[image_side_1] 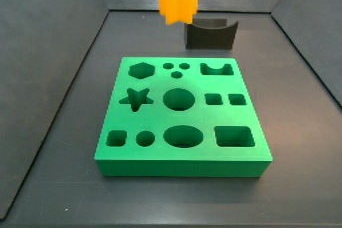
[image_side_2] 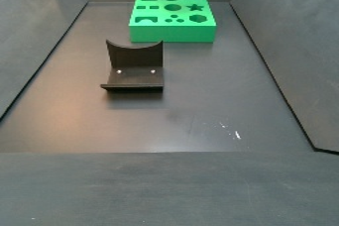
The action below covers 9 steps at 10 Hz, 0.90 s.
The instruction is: Insert the star object.
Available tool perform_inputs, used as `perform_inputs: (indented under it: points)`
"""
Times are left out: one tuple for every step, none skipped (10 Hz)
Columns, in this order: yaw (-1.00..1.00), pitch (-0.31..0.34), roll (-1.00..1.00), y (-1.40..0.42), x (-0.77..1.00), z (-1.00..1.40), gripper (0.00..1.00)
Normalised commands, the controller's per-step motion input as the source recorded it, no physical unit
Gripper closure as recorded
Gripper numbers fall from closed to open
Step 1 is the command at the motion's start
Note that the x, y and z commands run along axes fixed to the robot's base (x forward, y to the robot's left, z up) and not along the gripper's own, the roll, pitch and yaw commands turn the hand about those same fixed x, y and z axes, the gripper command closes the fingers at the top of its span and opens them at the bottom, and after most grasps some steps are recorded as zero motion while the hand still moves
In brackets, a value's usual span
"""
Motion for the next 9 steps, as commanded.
perform_inputs:
  points:
    - [0.04, 0.000, -0.12, -0.12, -0.07, -0.21, 1.00]
    - [0.08, 0.114, -0.06, -0.23, -0.17, -0.88, 1.00]
    - [0.03, 0.116, 0.01, -0.37, -0.15, -0.99, 1.00]
    - [0.03, 0.056, 0.07, -0.41, -0.23, -0.96, 1.00]
    - [0.03, 0.059, 0.03, -0.35, -0.19, -0.81, 1.00]
    - [0.03, 0.129, -0.10, -0.08, -0.07, -0.68, 1.00]
    - [0.01, 0.119, -0.16, -0.04, -0.13, -0.62, 1.00]
    - [0.02, 0.099, -0.17, -0.01, -0.12, -0.55, 1.00]
    - [0.02, 0.081, -0.17, -0.04, -0.17, -0.51, 1.00]
